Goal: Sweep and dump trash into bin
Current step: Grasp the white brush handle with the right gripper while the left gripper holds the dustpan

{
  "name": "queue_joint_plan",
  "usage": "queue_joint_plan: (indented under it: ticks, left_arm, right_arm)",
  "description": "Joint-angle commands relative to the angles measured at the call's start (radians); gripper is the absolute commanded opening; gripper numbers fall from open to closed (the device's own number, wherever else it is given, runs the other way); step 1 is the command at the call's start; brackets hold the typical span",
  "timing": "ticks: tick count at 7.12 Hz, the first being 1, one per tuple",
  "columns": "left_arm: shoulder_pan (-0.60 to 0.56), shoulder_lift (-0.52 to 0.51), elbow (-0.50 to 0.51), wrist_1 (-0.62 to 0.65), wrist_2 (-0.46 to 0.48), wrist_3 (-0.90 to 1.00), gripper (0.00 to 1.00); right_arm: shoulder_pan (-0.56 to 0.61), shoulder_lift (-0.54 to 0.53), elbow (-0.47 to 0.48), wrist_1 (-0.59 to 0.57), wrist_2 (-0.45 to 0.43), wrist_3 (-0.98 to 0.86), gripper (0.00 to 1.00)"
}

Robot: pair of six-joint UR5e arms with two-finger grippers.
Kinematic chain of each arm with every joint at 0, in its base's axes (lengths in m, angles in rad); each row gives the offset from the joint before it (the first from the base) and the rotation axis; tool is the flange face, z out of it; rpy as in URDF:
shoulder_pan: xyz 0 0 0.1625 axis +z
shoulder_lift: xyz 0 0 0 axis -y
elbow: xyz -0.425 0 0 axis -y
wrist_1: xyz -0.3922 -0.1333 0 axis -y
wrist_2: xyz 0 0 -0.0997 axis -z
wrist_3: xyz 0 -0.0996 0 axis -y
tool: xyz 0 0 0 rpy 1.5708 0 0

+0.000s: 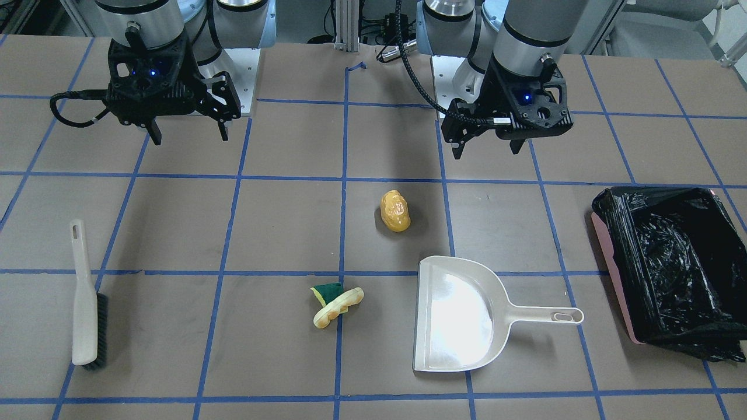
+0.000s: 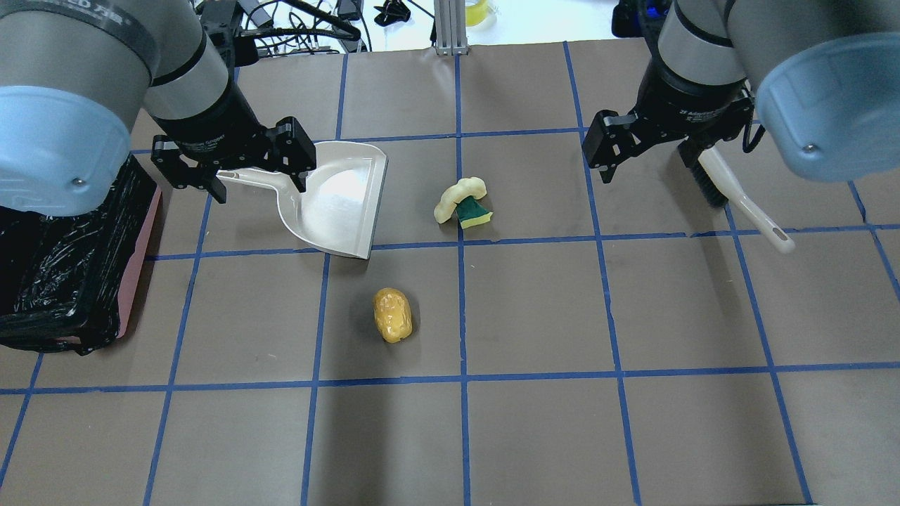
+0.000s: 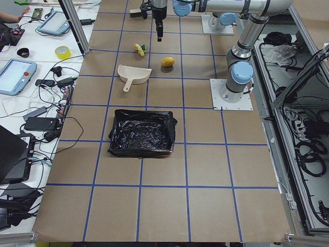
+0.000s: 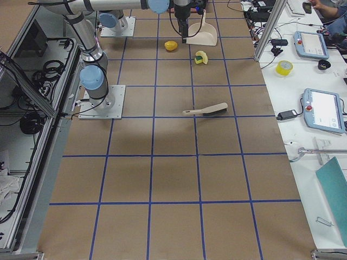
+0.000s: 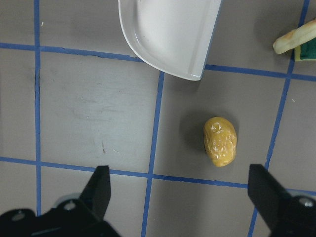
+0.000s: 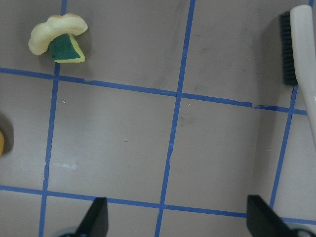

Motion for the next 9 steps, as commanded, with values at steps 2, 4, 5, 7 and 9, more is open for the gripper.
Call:
queue_joint_plan:
  ticks: [2, 4, 5, 7, 9]
  left_arm:
    - [0.001, -0.001, -0.001, 0.001, -0.001, 0.000, 1.00]
    - [0.000, -0.001, -0.001, 0.001, -0.001, 0.000, 1.00]
    - [0.000, -0.001, -0.001, 0.001, -0.003, 0.000, 1.00]
    - [0.017, -0.037, 0.004, 0.028, -0.003, 0.123, 1.00]
    - [0.018, -0.105, 0.004, 0.126, -0.003, 0.486, 1.00]
  right_arm:
    - [-0.032, 0.037, 0.000, -0.040, -0.001, -0.032, 1.00]
    - [-0.196, 0.116, 0.003, -0.071, -0.008, -0.266, 1.00]
    - [-0.268, 0.168, 0.009, -0.137, -0.013, -0.419, 1.00]
    - [-0.356, 0.280, 0.012, -0.216, -0.008, -0.613, 1.00]
    - [-0.432, 0.357, 0.047, -0.307, -0.012, -0.735, 1.00]
